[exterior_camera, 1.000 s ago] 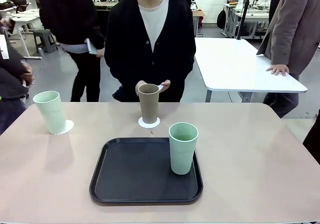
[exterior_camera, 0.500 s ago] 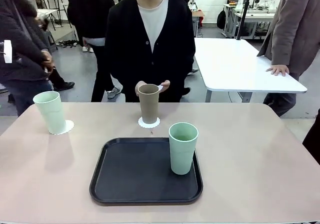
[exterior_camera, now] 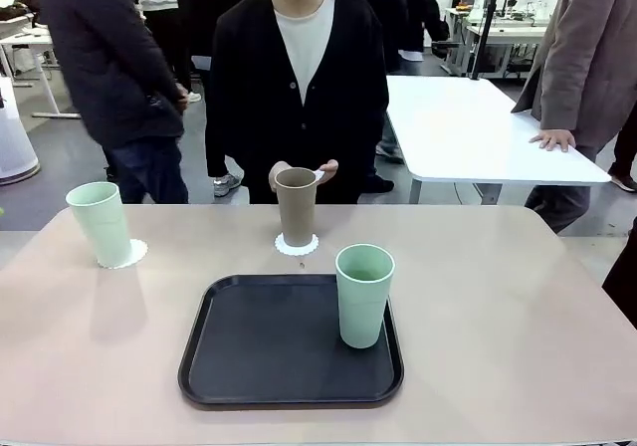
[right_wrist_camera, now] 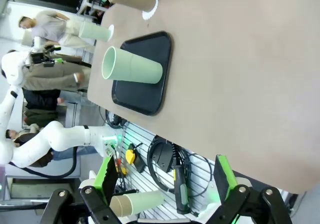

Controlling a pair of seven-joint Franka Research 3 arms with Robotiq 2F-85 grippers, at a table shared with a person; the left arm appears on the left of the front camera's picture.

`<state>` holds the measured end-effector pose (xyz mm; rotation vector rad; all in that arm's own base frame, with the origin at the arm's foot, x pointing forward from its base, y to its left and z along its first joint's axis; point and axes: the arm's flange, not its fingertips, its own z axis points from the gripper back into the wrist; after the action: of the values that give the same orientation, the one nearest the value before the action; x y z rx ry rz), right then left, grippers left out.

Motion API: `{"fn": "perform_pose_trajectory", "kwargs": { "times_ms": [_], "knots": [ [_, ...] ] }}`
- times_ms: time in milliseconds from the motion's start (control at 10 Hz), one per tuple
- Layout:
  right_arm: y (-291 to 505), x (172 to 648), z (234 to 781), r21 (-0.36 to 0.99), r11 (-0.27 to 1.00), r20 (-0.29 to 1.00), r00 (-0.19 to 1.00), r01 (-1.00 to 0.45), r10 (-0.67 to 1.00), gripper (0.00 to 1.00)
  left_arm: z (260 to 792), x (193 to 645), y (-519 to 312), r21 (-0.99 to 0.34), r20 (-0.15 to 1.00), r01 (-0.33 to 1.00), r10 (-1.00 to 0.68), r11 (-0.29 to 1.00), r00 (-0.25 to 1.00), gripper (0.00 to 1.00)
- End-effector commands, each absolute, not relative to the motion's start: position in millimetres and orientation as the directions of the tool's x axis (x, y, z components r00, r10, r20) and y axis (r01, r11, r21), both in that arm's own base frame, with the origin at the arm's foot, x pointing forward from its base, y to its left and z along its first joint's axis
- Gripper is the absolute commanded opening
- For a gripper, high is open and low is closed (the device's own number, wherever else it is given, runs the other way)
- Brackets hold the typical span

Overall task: Place coasters on the table and set cups on them.
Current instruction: Take one Reusable plastic cup from the Flat Tray and place it on a coaster set by the human.

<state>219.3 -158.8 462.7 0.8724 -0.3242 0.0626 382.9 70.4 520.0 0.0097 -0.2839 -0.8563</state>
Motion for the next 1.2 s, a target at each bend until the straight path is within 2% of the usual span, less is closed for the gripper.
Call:
{"fn": "perform_pose_trajectory", "kwargs": {
  "times_ms": [0,100,200,300,400,500,600,700,800,1000,1100],
  "knots": [
    [-159,220,463,0.753,0.624,0.324,0.943,-0.209,-0.075,1.00,527,326,71,-0.143,0.345,0.478,-0.409,0.867,0.845,1.00],
    [-159,220,463,0.753,0.624,0.324,0.943,-0.209,-0.075,1.00,529,318,81,-0.268,0.298,0.383,-0.302,0.884,0.906,1.00],
    [-159,220,463,0.753,0.624,0.324,0.943,-0.209,-0.075,1.00,524,313,94,-0.315,0.247,0.322,-0.251,0.893,0.936,1.00],
    [-159,220,463,0.753,0.624,0.324,0.943,-0.209,-0.075,1.00,513,304,98,-0.303,0.195,0.295,-0.244,0.906,0.950,1.00],
    [-159,220,463,0.753,0.624,0.324,0.943,-0.209,-0.075,1.00,504,299,98,-0.252,0.256,0.354,-0.290,0.901,0.922,1.00],
    [-159,220,463,0.753,0.624,0.324,0.943,-0.209,-0.075,1.00,519,305,97,-0.281,0.188,0.367,-0.324,0.887,0.927,1.00],
    [-159,220,463,0.753,0.624,0.324,0.943,-0.209,-0.075,1.00,514,300,105,-0.290,0.193,0.338,-0.291,0.896,0.937,1.00],
    [-159,220,463,0.753,0.624,0.324,0.943,-0.209,-0.075,1.00,514,306,119,-0.545,0.198,0.348,-0.286,0.763,0.937,1.00],
    [-159,220,463,0.753,0.624,0.324,0.943,-0.209,-0.075,1.00,516,314,143,-0.740,0.219,0.343,-0.276,0.578,0.936,1.00],
    [-159,220,463,0.753,0.624,0.324,0.943,-0.209,-0.075,1.00,511,319,198,-0.889,0.267,0.315,-0.183,0.334,0.946,1.00],
    [-159,220,463,0.753,0.624,0.324,0.943,-0.209,-0.075,1.00,510,320,220,-0.903,0.291,0.314,-0.121,0.293,0.949,1.00]
  ]
}}
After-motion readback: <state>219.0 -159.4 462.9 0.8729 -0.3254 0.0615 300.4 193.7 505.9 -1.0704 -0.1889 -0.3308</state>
